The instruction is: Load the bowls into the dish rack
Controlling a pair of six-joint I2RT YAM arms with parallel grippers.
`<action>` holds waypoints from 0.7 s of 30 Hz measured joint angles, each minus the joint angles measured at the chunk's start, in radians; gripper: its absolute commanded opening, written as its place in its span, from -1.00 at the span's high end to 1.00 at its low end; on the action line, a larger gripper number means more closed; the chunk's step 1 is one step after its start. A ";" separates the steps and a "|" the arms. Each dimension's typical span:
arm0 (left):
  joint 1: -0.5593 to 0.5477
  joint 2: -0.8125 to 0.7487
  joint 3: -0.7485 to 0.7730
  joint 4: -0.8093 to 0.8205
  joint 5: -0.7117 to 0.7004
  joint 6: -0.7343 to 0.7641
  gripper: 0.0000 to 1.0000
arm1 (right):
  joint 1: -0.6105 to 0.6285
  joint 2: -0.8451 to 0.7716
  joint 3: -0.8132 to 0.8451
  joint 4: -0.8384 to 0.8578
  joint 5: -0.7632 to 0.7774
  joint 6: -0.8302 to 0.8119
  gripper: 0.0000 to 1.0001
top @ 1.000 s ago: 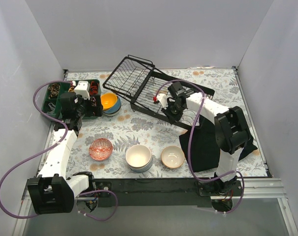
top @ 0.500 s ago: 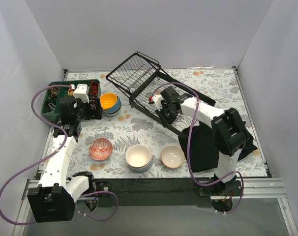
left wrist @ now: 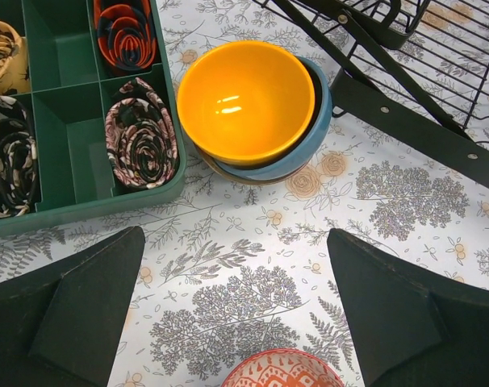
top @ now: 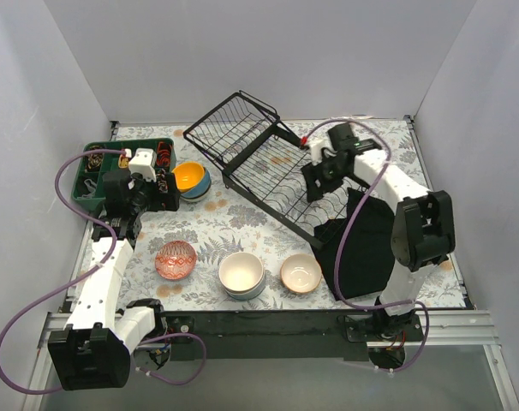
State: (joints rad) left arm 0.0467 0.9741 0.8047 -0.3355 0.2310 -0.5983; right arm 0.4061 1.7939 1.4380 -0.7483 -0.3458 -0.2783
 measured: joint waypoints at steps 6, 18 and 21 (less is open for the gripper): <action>0.000 0.026 0.000 -0.001 0.021 0.001 -0.96 | -0.221 0.060 0.180 -0.032 0.014 -0.094 -0.32; 0.000 0.038 0.000 -0.027 0.039 0.015 -0.96 | -0.282 0.397 0.547 -0.037 0.068 -0.201 -0.34; 0.000 0.041 0.000 -0.039 0.039 0.014 -0.96 | -0.287 0.468 0.623 -0.038 0.084 -0.214 -0.34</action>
State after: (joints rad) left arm 0.0467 1.0149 0.8051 -0.3740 0.2703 -0.5842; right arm 0.1188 2.2616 2.0613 -0.7864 -0.2619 -0.4919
